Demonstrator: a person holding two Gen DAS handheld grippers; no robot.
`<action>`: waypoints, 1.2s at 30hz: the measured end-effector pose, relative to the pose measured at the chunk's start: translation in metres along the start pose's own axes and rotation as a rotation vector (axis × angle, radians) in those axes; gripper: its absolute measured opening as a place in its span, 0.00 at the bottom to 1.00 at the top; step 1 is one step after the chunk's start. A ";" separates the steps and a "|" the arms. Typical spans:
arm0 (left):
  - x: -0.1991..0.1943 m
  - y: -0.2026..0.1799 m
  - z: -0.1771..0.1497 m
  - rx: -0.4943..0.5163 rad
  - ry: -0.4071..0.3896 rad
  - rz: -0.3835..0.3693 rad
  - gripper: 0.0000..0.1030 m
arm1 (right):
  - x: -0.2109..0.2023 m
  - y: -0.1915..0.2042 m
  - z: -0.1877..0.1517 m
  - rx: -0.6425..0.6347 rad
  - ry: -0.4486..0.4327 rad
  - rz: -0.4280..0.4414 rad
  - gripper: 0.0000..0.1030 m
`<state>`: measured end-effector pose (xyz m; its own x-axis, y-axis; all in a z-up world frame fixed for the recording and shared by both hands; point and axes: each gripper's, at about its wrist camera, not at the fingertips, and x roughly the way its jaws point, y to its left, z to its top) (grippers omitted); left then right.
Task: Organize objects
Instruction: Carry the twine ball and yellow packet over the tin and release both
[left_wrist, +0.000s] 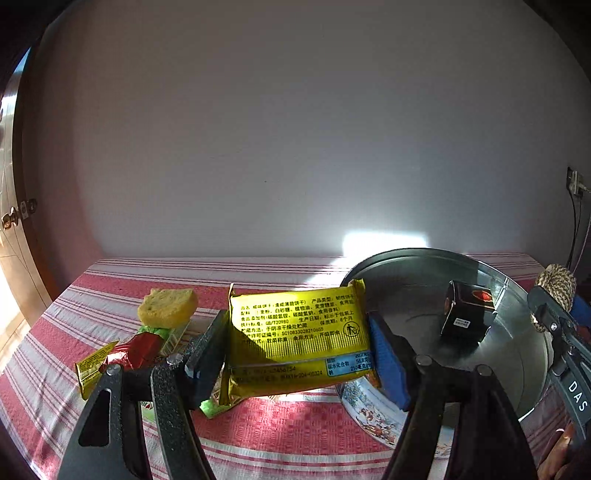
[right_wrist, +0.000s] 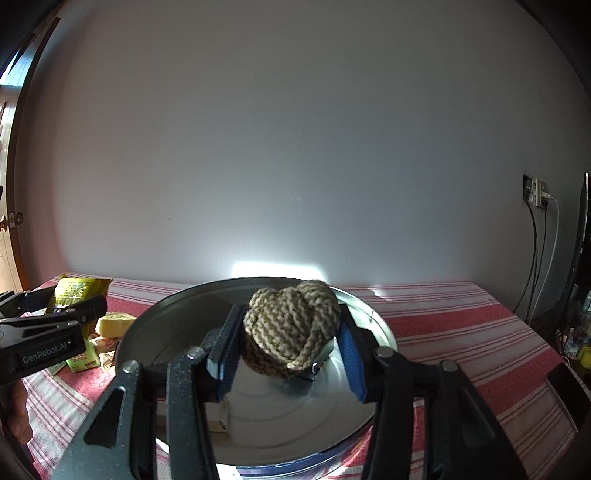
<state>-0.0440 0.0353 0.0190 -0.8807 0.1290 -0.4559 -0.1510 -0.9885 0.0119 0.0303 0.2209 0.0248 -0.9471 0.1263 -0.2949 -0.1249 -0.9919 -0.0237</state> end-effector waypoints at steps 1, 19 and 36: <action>0.002 -0.004 0.001 0.003 0.002 -0.006 0.71 | 0.001 -0.004 0.000 0.002 0.000 -0.011 0.47; 0.023 -0.069 0.001 0.091 0.004 -0.060 0.71 | 0.031 -0.050 -0.002 0.019 0.068 -0.109 0.47; 0.040 -0.075 -0.009 0.124 0.060 -0.097 0.71 | 0.047 -0.041 -0.010 0.021 0.146 -0.065 0.47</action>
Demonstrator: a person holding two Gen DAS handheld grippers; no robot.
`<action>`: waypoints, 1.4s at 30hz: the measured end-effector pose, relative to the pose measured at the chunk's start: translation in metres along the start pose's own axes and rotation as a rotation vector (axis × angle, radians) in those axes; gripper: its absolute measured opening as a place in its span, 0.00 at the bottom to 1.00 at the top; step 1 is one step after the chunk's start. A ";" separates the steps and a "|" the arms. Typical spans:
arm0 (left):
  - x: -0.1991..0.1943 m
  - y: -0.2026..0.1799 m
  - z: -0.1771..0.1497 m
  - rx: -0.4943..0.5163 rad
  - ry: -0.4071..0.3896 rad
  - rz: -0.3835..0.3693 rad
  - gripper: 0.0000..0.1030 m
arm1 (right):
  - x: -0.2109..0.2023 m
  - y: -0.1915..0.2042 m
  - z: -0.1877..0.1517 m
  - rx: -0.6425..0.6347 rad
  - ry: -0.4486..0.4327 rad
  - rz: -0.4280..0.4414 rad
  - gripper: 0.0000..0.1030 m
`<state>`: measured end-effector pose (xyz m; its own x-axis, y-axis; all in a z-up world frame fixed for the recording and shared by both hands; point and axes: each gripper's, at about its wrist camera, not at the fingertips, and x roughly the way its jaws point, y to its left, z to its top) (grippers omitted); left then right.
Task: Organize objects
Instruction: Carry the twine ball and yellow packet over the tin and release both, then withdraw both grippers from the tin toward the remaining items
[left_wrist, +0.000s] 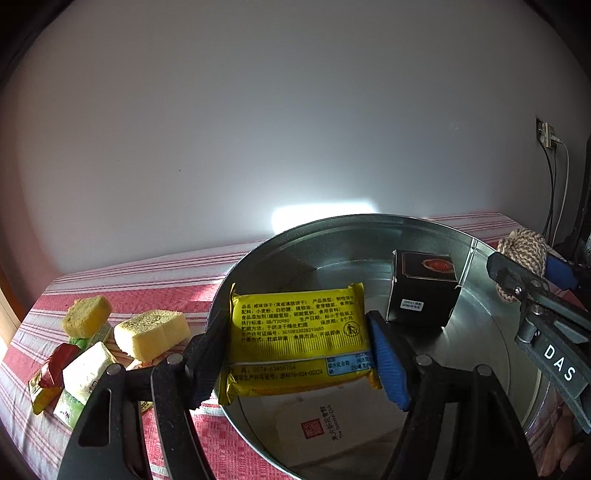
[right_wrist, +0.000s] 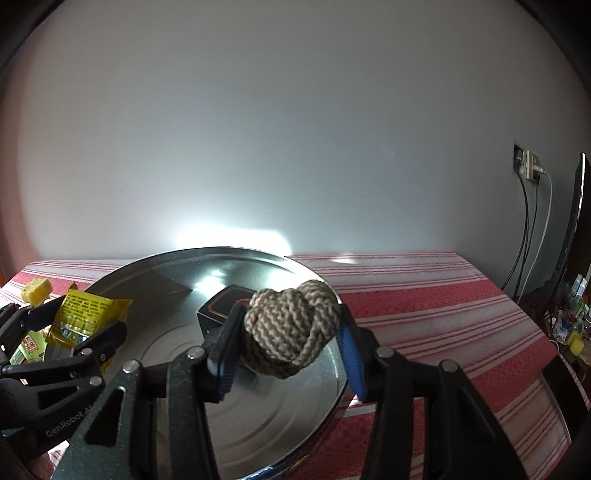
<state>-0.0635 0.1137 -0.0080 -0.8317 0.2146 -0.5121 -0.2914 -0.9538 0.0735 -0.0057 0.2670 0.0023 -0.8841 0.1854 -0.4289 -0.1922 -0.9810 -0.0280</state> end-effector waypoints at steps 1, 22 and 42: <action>0.001 0.000 -0.001 -0.003 0.004 -0.004 0.71 | 0.000 0.001 0.000 -0.001 0.002 0.002 0.47; -0.019 0.020 0.001 -0.056 -0.090 0.021 0.91 | -0.022 -0.006 0.001 0.056 -0.153 -0.008 0.97; -0.027 0.068 -0.019 -0.134 -0.087 0.108 0.91 | -0.034 -0.014 -0.003 0.131 -0.182 -0.085 1.00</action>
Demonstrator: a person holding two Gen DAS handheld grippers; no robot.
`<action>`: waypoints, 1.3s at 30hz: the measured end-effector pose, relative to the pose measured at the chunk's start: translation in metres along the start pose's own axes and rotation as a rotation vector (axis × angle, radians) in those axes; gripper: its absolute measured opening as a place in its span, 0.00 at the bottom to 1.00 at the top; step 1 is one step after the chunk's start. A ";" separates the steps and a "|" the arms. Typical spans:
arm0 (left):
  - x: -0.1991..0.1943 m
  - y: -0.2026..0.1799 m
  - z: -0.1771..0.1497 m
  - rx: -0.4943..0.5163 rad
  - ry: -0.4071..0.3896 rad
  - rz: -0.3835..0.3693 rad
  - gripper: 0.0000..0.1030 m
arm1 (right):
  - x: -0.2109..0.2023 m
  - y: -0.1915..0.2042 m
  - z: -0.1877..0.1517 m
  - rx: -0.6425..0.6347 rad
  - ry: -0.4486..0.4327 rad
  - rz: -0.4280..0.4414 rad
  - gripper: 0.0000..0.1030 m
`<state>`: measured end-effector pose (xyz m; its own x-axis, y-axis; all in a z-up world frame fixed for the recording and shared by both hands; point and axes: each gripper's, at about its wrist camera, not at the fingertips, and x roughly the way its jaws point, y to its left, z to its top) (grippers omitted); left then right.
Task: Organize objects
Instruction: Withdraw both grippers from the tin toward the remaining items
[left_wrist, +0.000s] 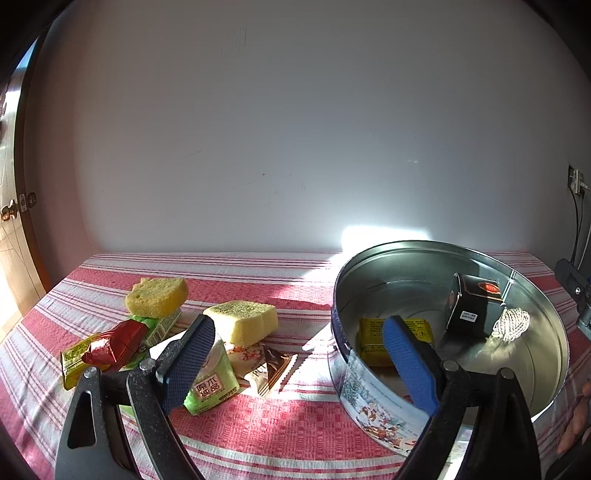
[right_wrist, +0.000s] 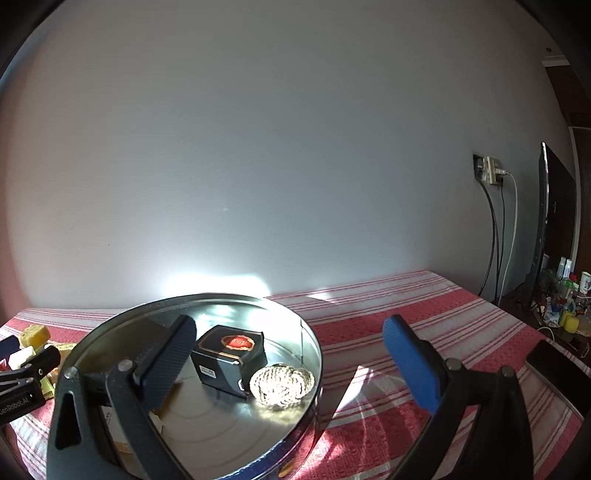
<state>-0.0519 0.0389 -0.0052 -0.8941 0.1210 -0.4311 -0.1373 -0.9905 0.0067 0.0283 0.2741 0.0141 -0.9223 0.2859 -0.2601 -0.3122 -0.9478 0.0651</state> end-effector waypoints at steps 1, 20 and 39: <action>-0.004 0.004 -0.002 0.001 -0.001 0.007 0.91 | -0.001 0.000 0.000 0.019 0.006 0.001 1.00; -0.020 0.057 -0.014 -0.008 0.004 0.064 0.91 | -0.026 0.085 -0.015 -0.048 0.012 0.105 0.99; -0.022 0.179 -0.021 -0.117 0.063 0.202 0.91 | -0.034 0.189 -0.032 -0.119 0.079 0.305 0.99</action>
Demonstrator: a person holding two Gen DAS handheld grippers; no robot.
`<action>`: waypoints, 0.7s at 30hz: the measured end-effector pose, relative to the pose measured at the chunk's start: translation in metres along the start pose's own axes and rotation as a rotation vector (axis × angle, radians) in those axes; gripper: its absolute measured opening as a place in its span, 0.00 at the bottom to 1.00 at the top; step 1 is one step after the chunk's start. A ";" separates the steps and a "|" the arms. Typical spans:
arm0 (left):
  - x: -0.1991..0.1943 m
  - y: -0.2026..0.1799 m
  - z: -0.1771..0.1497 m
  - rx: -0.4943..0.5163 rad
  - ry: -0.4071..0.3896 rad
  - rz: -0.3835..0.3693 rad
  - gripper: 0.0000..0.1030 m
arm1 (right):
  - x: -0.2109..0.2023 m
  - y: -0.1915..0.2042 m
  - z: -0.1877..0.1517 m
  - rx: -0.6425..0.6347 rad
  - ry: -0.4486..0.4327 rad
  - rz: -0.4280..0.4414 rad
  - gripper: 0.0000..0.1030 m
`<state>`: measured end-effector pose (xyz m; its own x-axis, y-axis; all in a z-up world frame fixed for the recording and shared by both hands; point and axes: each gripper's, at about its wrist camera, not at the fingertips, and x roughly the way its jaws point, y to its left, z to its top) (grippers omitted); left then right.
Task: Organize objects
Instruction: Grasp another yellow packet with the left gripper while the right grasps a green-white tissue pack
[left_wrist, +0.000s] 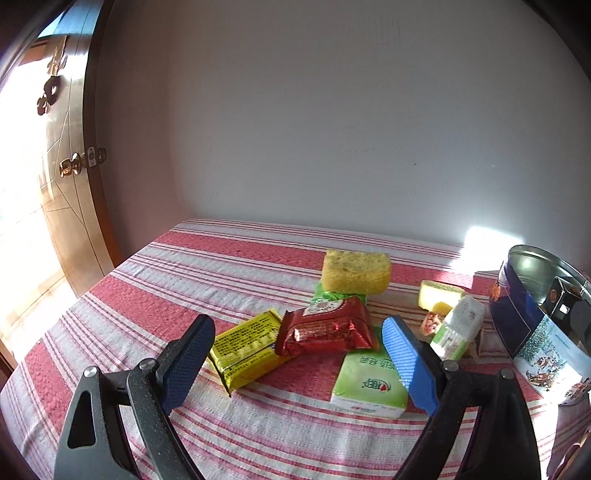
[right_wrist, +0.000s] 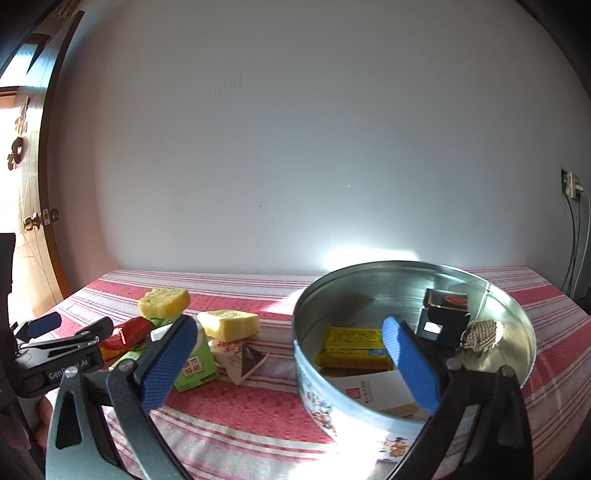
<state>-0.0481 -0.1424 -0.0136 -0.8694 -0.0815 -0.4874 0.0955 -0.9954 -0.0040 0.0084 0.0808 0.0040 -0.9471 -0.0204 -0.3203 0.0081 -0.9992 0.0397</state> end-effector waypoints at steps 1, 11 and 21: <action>0.001 0.006 0.000 -0.003 0.003 0.007 0.91 | 0.003 0.005 0.000 -0.001 0.009 0.013 0.99; 0.023 0.062 -0.001 -0.034 0.102 0.076 0.91 | 0.038 0.057 0.001 -0.061 0.123 0.111 0.98; 0.061 0.058 -0.006 0.035 0.294 0.050 0.91 | 0.093 0.090 -0.003 -0.123 0.309 0.140 0.85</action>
<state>-0.0924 -0.2045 -0.0490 -0.6861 -0.1172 -0.7180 0.1130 -0.9921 0.0539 -0.0776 -0.0115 -0.0253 -0.7927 -0.1485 -0.5913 0.1875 -0.9823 -0.0047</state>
